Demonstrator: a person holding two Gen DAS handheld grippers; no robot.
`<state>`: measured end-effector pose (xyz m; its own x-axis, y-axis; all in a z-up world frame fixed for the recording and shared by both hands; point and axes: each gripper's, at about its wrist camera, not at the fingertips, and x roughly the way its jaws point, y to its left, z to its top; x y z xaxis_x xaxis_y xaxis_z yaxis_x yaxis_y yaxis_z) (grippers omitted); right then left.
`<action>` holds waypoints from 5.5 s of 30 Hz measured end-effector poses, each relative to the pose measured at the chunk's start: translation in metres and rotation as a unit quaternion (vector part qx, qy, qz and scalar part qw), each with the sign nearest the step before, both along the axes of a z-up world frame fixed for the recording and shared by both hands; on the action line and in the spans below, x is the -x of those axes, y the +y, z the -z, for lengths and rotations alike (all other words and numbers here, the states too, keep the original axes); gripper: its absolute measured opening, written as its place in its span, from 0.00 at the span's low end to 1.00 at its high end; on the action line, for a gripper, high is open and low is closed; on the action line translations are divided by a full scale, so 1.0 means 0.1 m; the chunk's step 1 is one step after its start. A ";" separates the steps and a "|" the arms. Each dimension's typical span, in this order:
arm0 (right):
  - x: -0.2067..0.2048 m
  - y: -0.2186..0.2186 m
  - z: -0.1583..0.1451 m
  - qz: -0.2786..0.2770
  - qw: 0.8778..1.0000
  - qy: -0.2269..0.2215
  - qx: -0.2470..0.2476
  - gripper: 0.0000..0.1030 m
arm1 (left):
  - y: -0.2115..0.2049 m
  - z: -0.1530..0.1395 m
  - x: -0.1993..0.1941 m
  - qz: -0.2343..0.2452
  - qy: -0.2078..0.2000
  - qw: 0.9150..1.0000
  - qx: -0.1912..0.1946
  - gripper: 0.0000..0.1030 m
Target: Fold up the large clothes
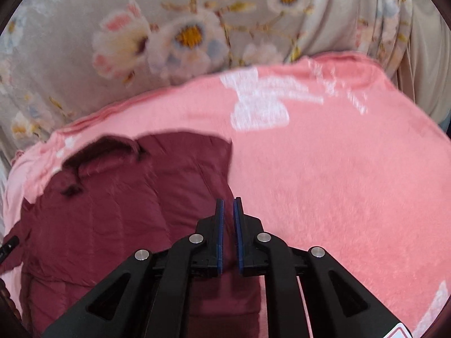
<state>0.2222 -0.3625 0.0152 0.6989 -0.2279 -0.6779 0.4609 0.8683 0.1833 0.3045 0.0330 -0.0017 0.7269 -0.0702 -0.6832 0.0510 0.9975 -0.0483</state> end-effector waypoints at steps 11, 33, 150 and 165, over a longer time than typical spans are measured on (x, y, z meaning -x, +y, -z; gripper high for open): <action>-0.93 0.54 0.04 -0.095 0.995 0.002 -0.017 0.08 | -0.80 0.15 -0.55 0.063 0.044 0.997 0.027 0.42; -0.70 0.28 0.65 -0.063 0.995 0.077 -0.032 0.00 | -0.74 0.63 -0.37 0.084 0.056 0.995 0.008 0.42; -0.39 0.86 -0.09 -0.124 0.987 -0.051 -0.092 0.02 | 1.02 0.29 -0.42 -0.139 0.079 0.950 0.269 0.03; -0.07 0.35 0.26 -0.057 0.985 -0.027 -0.161 0.34 | 1.00 0.53 -0.37 -0.138 0.082 0.965 0.208 0.03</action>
